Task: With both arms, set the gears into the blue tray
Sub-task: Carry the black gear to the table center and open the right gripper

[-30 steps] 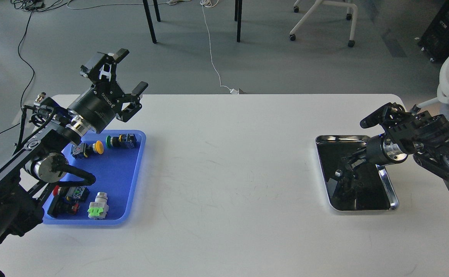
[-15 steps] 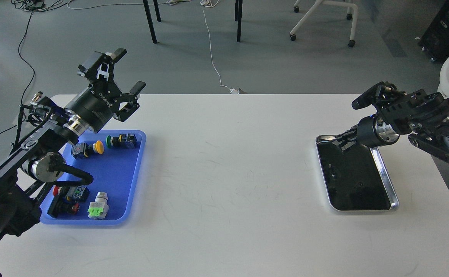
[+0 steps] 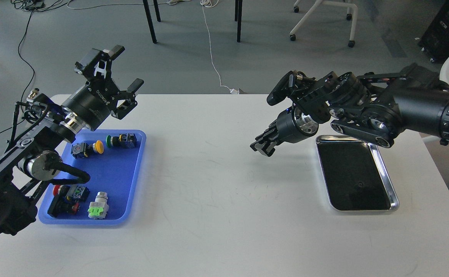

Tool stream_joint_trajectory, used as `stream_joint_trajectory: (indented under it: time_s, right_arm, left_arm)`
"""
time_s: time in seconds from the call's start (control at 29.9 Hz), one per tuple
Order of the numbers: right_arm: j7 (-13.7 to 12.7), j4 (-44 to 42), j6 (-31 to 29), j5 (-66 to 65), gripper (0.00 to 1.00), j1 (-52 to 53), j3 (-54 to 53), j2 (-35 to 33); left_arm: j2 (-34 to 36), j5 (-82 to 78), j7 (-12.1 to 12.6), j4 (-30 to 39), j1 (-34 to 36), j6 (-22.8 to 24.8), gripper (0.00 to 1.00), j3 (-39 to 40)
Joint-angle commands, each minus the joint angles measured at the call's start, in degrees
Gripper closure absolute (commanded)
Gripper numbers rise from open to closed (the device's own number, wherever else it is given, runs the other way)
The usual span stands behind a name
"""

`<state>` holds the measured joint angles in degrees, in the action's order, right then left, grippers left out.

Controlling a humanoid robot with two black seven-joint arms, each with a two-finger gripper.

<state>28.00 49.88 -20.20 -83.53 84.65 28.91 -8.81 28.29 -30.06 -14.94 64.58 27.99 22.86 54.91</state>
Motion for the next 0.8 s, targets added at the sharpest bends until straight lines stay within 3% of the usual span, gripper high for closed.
stream_joint_trajectory:
  time_s: [0.0,0.13,0.77]
  right_arm:
    - [0.0,-2.0,0.2,1.2,0.84,-0.1,1.7,5.4]
    - [0.0,-2.5,0.6,2.7,0.84,-0.6,2.8,8.8]
    - [0.0,-1.6,2.8,7.7,0.84,-5.6,4.6,8.8]
  left_arm:
    - [0.3,0.0,0.0,0.1,0.0,-0.1,0.01,-0.1]
    - [0.4,0.0,0.0,0.1,0.0,-0.1,0.02,-0.1]
    - [0.4,0.0,0.0,0.2,0.0,-0.1,0.02,-0.1]
